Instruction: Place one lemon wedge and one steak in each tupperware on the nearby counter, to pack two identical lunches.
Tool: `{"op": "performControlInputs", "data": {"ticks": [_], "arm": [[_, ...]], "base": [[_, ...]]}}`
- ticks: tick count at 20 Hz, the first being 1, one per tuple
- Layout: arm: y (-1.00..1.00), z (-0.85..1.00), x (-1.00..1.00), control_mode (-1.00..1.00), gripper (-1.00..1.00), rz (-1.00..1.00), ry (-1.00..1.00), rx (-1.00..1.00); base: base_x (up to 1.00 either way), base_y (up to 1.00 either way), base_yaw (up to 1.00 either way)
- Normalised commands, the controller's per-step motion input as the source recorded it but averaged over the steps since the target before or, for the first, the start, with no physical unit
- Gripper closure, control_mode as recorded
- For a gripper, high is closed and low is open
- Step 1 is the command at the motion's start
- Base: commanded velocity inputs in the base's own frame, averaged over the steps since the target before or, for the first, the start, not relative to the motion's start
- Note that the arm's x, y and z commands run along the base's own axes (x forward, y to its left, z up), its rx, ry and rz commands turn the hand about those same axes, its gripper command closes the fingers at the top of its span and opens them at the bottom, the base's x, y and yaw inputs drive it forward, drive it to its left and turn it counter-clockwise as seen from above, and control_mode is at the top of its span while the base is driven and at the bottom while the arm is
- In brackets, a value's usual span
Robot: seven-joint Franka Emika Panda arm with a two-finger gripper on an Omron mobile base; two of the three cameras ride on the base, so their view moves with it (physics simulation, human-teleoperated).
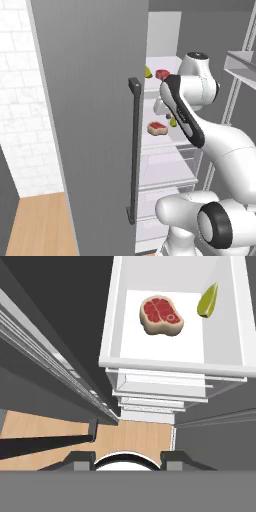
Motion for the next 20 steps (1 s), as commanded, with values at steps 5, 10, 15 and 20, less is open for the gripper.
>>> {"op": "performControlInputs", "data": {"ticks": [5,10,15,20], "arm": [[-0.13,-0.10,-0.30,-1.00,-1.00,0.00,-0.01,0.00],[-0.18,-0.41,-0.40,-1.00,-1.00,0.06,-0.07,-0.05],[-0.10,-0.50,-0.06,-1.00,-1.00,0.26,-0.23,-0.07],[-0.03,-0.50,0.12,-1.00,-1.00,0.29,-0.32,-0.07]], "base": [[0.00,0.00,0.00],[0.00,0.00,0.00],[0.00,0.00,0.00],[0.00,0.00,0.00]]}}
